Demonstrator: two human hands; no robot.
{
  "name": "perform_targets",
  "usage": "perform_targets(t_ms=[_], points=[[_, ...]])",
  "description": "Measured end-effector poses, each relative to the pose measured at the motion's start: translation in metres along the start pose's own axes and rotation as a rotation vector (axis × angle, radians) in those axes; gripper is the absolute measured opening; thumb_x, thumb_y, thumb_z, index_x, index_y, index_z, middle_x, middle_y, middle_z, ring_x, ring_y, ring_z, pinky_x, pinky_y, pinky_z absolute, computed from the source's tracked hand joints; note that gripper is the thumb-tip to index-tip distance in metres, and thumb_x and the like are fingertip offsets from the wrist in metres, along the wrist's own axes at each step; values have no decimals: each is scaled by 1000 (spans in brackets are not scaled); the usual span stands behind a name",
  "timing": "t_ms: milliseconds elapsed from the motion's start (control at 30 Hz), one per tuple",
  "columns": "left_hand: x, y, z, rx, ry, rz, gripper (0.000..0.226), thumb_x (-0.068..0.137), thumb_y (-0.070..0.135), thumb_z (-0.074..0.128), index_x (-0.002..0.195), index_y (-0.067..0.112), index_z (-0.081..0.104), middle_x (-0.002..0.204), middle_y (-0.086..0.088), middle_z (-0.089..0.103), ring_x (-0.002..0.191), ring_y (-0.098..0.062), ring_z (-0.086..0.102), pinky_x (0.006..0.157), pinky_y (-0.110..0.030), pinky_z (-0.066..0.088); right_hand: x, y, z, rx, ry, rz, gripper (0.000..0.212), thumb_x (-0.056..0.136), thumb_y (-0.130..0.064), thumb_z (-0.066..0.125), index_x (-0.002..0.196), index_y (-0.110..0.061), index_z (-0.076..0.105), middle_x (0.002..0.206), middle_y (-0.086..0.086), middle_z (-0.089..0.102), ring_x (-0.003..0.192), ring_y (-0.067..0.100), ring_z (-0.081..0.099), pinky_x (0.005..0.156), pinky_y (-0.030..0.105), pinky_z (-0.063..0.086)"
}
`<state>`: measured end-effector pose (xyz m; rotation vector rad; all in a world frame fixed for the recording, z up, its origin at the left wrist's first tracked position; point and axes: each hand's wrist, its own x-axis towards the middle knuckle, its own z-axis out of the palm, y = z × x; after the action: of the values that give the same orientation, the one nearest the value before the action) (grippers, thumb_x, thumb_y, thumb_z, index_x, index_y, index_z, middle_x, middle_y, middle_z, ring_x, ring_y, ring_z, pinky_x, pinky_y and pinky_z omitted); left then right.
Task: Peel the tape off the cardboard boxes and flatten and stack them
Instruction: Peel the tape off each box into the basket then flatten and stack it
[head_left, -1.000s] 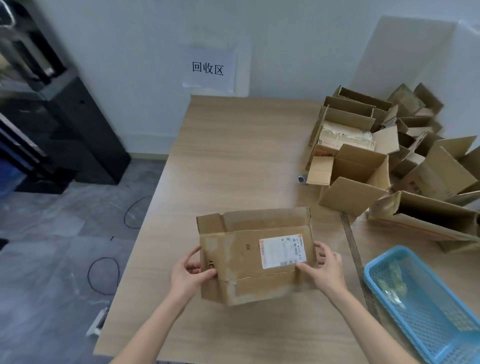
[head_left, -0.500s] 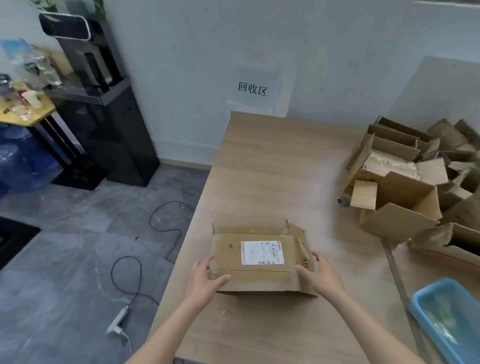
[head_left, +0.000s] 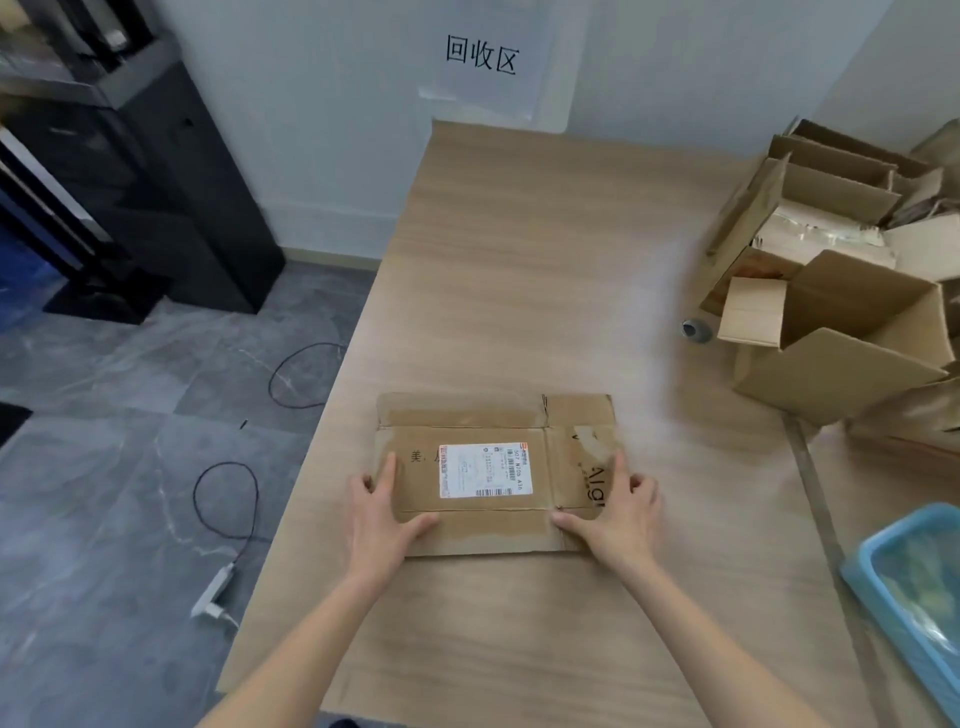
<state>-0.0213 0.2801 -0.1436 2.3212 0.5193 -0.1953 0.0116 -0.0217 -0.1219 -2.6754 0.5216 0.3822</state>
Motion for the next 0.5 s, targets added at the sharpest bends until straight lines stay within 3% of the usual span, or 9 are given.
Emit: perform_targets(t_ms=[100,233,367,500], points=[[5,0,4,61,9,-17,118,65,54,91,160,34,24,118,2,31,114,-24,48,93,-41,50,7,9,4,35,0,0,145,49,-81,81,160,-29,6,130,9,37,120,31,40,105,40,38],[1,2,-2,26,5,-66,129,59,53,94,161,32,18,117,10,28,119,-20,49,85,-35,45,10,19,1,129,-28,-21,137,56,-69,87,161,-23,12,133,10,38,127,31,39,107,40,34],[-7,1,-17,-58,1,-86,131,55,50,96,160,28,20,123,14,32,119,-11,49,82,-31,42,2,14,-8,301,-78,-52,131,59,-49,95,160,-24,16,124,-2,29,117,19,45,99,39,44],[-10,1,-64,-97,21,-41,128,56,49,95,159,31,21,118,19,33,110,-6,50,77,-27,41,-5,-32,-31,291,-55,-136,126,60,-46,96,158,-23,20,123,-2,29,116,22,50,95,40,48]])
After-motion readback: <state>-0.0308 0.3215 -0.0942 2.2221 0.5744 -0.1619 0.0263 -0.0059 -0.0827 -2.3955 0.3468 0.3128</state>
